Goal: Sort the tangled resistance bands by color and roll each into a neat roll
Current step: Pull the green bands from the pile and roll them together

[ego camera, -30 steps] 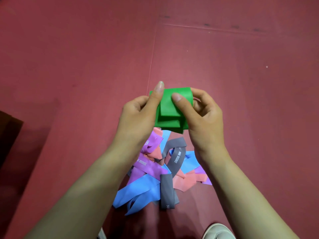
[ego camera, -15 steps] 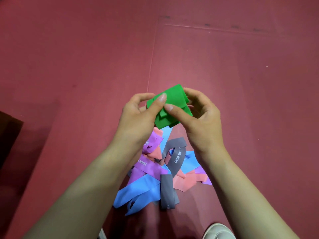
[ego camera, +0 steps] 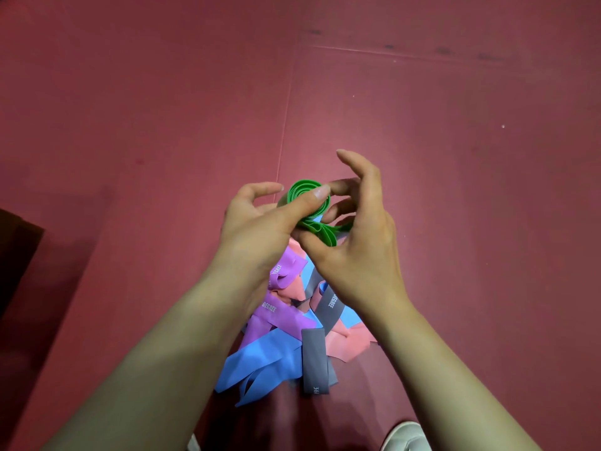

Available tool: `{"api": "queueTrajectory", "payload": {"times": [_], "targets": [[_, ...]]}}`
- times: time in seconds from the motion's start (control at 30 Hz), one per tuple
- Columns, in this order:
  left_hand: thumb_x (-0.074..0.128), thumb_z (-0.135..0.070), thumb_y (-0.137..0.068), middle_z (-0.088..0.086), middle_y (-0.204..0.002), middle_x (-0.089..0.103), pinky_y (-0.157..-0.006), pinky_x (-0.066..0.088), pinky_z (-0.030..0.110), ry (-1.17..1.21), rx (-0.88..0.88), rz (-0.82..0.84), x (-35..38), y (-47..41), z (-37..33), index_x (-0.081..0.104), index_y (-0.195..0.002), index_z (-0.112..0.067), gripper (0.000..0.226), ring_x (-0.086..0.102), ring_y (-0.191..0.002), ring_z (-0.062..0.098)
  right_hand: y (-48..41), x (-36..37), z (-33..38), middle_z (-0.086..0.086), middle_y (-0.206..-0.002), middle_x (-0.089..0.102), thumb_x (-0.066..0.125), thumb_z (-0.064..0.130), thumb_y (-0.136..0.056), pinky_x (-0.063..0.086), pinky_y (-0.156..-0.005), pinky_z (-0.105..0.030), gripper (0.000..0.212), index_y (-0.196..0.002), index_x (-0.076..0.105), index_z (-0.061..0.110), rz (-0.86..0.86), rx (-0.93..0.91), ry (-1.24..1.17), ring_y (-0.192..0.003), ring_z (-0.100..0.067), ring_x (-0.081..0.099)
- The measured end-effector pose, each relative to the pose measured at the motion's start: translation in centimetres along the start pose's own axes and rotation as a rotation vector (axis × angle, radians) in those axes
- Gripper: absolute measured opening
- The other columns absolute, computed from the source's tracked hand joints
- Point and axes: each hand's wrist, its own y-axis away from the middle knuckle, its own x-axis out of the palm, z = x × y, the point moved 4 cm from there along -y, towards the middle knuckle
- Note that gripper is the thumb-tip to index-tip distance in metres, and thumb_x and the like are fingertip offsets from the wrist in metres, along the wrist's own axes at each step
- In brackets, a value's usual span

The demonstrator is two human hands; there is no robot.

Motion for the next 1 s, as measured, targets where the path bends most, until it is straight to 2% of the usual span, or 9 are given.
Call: {"api": "queueTrajectory", "payload": {"times": [0.1, 0.17, 0.3, 0.4, 0.5, 0.6, 0.67, 0.87, 1.0], "targets": [[0.090, -0.021, -0.050, 0.004, -0.085, 0.073, -0.073, 0.055, 0.031, 0.073, 0.045, 0.032, 0.1, 0.0, -0.3, 0.054, -0.117, -0.013, 0.077, 0.070, -0.073, 0.018, -0.1, -0.1, -0.2, 0.017, -0.092, 0.061, 0.079, 0.019, -0.072, 0.046, -0.069, -0.022, 0.049, -0.116, 0.057, 0.023, -0.017, 0.001, 0.041, -0.077, -0.004, 0.057], [0.085, -0.013, -0.061, 0.001, -0.080, 0.073, -0.066, 0.057, 0.026, 0.091, 0.067, 0.036, 0.1, 0.1, -0.3, 0.052, -0.119, -0.014, 0.067, 0.071, -0.070, 0.016, 0.0, 0.0, -0.1, 0.012, -0.089, 0.065, 0.075, 0.016, -0.073, 0.046, -0.072, -0.027, 0.030, -0.101, 0.065, 0.021, -0.011, -0.023, 0.090, -0.082, -0.009, 0.060], [0.083, -0.003, -0.064, 0.004, -0.086, 0.071, -0.058, 0.053, 0.017, 0.123, 0.104, 0.004, 0.1, -0.1, -0.3, 0.049, -0.122, -0.015, 0.068, 0.071, -0.070, 0.010, 0.1, 0.1, -0.2, 0.007, -0.081, 0.070, 0.072, 0.019, -0.075, 0.049, -0.070, -0.038, 0.017, -0.091, 0.069, 0.016, -0.039, -0.025, 0.147, -0.075, -0.014, 0.064], [0.085, -0.005, -0.061, 0.004, -0.093, 0.067, -0.053, 0.048, 0.011, 0.121, 0.155, -0.021, 0.1, 0.0, -0.6, 0.049, -0.124, -0.018, 0.074, 0.067, -0.064, 0.000, 0.2, 0.1, -0.3, -0.001, -0.072, 0.070, 0.068, 0.027, -0.077, 0.050, -0.065, -0.040, 0.017, -0.081, 0.070, 0.010, -0.035, -0.032, 0.153, -0.069, -0.024, 0.064], [0.085, -0.004, -0.061, 0.004, -0.097, 0.065, -0.048, 0.045, 0.008, 0.110, 0.189, -0.018, 0.2, 0.1, -0.8, 0.045, -0.128, -0.020, 0.079, 0.064, -0.059, -0.006, 0.4, 0.2, 0.2, -0.001, -0.069, 0.065, 0.067, 0.018, -0.076, 0.048, -0.061, -0.040, 0.011, -0.074, 0.069, 0.008, -0.083, -0.121, 0.191, -0.066, -0.026, 0.059], [0.085, -0.003, -0.061, 0.007, -0.102, 0.065, -0.052, 0.049, 0.013, 0.156, 0.164, -0.015, 0.1, -0.1, -0.6, 0.043, -0.129, -0.023, 0.083, 0.069, -0.068, 0.003, 0.4, 0.2, 0.6, 0.002, -0.078, 0.058, 0.067, 0.011, -0.071, 0.046, -0.061, -0.038, 0.005, -0.070, 0.070, 0.007, -0.129, -0.163, 0.189, -0.071, -0.024, 0.056], [0.084, -0.004, -0.062, 0.006, -0.102, 0.066, -0.055, 0.051, 0.015, 0.181, 0.144, -0.025, -0.1, -0.2, -0.5, 0.043, -0.129, -0.024, 0.081, 0.070, -0.075, 0.010, 0.4, 0.2, 0.7, 0.000, -0.084, 0.061, 0.070, 0.005, -0.069, 0.047, -0.061, -0.037, 0.002, -0.068, 0.069, 0.007, -0.141, -0.211, 0.172, -0.074, -0.025, 0.058], [0.083, -0.005, -0.065, 0.002, -0.096, 0.068, -0.056, 0.052, 0.020, 0.264, 0.113, -0.060, -0.5, -0.2, -0.7, 0.044, -0.129, -0.023, 0.077, 0.070, -0.068, 0.008, 0.5, 0.5, 1.0, -0.004, -0.090, 0.067, 0.073, 0.003, -0.069, 0.048, -0.063, -0.034, 0.007, -0.065, 0.067, 0.006, -0.129, -0.323, 0.171, -0.077, -0.026, 0.061], [0.085, -0.009, -0.056, 0.004, -0.098, 0.068, -0.058, 0.052, 0.019, 0.242, 0.114, -0.038, -0.4, -0.1, -0.7, 0.050, -0.118, -0.024, 0.073, 0.070, -0.071, 0.013, 0.3, 0.5, 0.4, -0.003, -0.096, 0.066, 0.073, 0.005, -0.071, 0.049, -0.071, -0.033, 0.005, -0.072, 0.068, 0.007, -0.073, -0.238, 0.139, -0.085, -0.025, 0.061]]}}
